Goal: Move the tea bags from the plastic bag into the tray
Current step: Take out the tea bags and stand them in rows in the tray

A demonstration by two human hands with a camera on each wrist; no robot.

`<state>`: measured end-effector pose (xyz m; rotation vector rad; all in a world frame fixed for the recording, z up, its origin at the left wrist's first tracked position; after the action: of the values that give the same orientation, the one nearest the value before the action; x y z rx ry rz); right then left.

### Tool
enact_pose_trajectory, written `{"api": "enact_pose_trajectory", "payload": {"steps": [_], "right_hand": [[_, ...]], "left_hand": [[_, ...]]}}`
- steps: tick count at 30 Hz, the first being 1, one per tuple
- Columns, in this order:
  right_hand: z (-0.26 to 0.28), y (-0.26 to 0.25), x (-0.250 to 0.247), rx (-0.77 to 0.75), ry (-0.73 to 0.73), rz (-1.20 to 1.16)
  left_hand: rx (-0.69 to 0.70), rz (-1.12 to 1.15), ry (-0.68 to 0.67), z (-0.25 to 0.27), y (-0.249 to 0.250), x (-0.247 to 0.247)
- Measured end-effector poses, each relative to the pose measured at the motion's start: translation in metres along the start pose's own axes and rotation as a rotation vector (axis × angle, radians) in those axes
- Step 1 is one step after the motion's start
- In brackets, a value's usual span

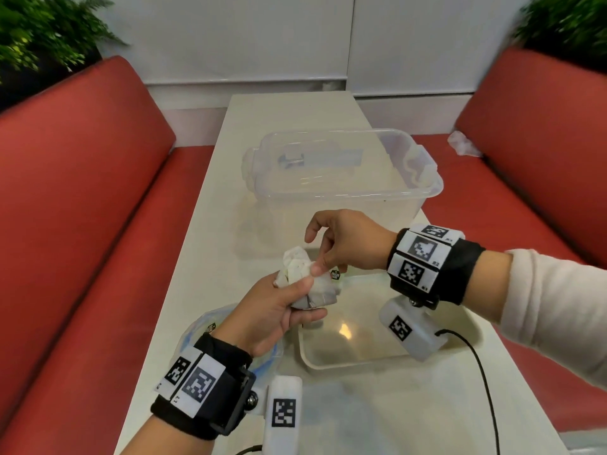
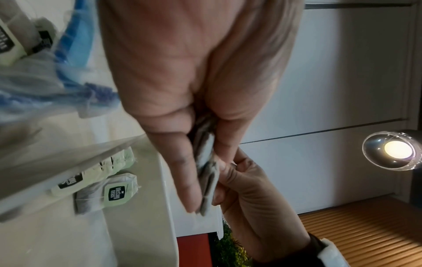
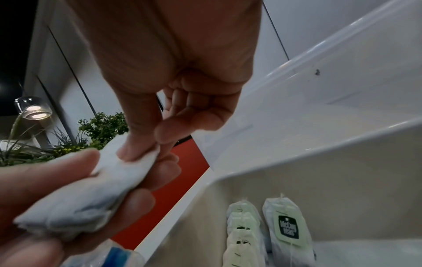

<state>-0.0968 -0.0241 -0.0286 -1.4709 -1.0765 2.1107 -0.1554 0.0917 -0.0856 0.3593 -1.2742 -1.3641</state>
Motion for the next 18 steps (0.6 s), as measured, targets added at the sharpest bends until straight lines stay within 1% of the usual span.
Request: {"api": "enact_pose_trajectory", "payload": {"steps": [5, 8, 10, 12, 15, 18], "right_hand": [[0.004, 0.003, -0.012, -0.025, -0.018, 0.144], [0.006, 0.006, -0.019, -0.037, -0.007, 0.293], [0.007, 0.009, -0.023, -0.019, 0.007, 0.407], [0.007, 0.015, -0.024, 0.018, -0.033, 0.48], [0.008, 0.028, -0.016, 0.091, -0.145, 0.538], [0.003, 0.038, -0.004, 0.095, -0.186, 0.673]], "left_hand": [[0.023, 0.043, 0.092, -0.004, 0.0, -0.008], [0.039, 0.04, 0.121, -0.003, 0.001, -0.013], [0.044, 0.048, 0.127, -0.002, 0.001, -0.014], [0.041, 0.05, 0.13, -0.001, 0.0, -0.015], [0.031, 0.027, 0.142, -0.002, -0.003, -0.016], [0.012, -0.011, 0.159, -0.005, -0.008, -0.016]]}}
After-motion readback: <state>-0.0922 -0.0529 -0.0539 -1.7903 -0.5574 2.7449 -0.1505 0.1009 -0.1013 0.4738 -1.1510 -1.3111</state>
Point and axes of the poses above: each hand's wrist, its own z-axis away from the middle knuckle, its own x-axis out of the palm, y = z × x, the point moved 6 cm from there along -z, towards the middle knuckle, and after that the axes turned 2 degrees about -x, right-handed, at the moved point
